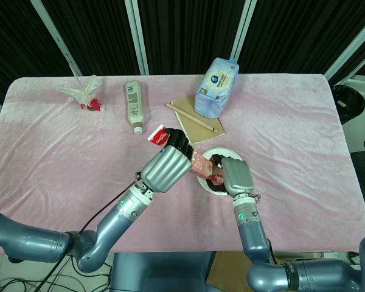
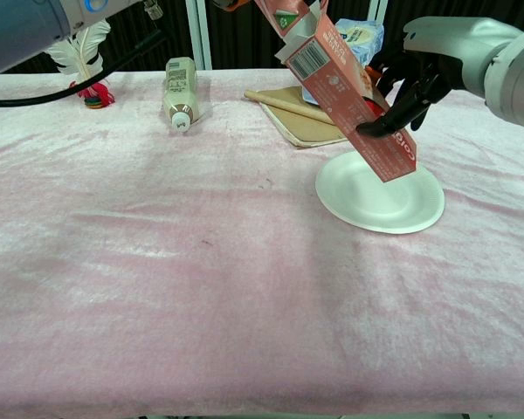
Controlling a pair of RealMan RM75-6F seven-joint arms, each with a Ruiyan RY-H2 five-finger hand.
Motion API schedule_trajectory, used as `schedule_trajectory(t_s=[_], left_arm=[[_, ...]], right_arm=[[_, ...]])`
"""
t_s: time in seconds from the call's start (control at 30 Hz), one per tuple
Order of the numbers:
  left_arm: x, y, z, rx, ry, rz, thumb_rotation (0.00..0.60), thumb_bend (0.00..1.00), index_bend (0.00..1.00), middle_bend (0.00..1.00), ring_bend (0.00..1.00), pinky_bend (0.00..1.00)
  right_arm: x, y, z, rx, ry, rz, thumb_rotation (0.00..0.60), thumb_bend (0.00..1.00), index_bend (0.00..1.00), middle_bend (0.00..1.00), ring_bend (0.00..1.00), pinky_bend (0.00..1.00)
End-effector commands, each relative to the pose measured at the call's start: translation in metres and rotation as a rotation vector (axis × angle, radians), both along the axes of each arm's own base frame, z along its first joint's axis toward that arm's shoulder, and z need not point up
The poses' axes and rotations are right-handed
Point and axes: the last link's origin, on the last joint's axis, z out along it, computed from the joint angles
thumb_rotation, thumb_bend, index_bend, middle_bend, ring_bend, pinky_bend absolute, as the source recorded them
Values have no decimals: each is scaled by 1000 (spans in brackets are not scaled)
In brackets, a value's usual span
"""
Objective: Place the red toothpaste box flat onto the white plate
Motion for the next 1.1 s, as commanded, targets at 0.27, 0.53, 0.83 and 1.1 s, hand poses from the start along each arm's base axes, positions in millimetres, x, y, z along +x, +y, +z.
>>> schedule_trajectory(t_s=[0.27, 0.53, 0.83, 1.1], left_arm=[[5, -3, -3, 19, 38, -76, 600, 413, 588, 476, 325, 410], [11, -3, -2, 16, 34, -139, 600, 311, 489, 394, 285, 369], [12, -3, -2, 16, 22, -143, 600, 77, 328, 279, 198, 286], [17, -6, 4, -13, -56, -148, 600, 16, 233, 242, 178, 267]], right_arm=[[2, -1, 1, 2, -41, -26, 600, 324, 441, 461, 416, 446], [6, -3, 4, -14, -117, -57, 600, 324, 441, 461, 416, 446], [8, -4, 6, -18, -175, -87, 600, 326, 441, 461, 416, 446], [6, -7, 9, -34, -222, -108, 600, 333, 441, 461, 415, 446]])
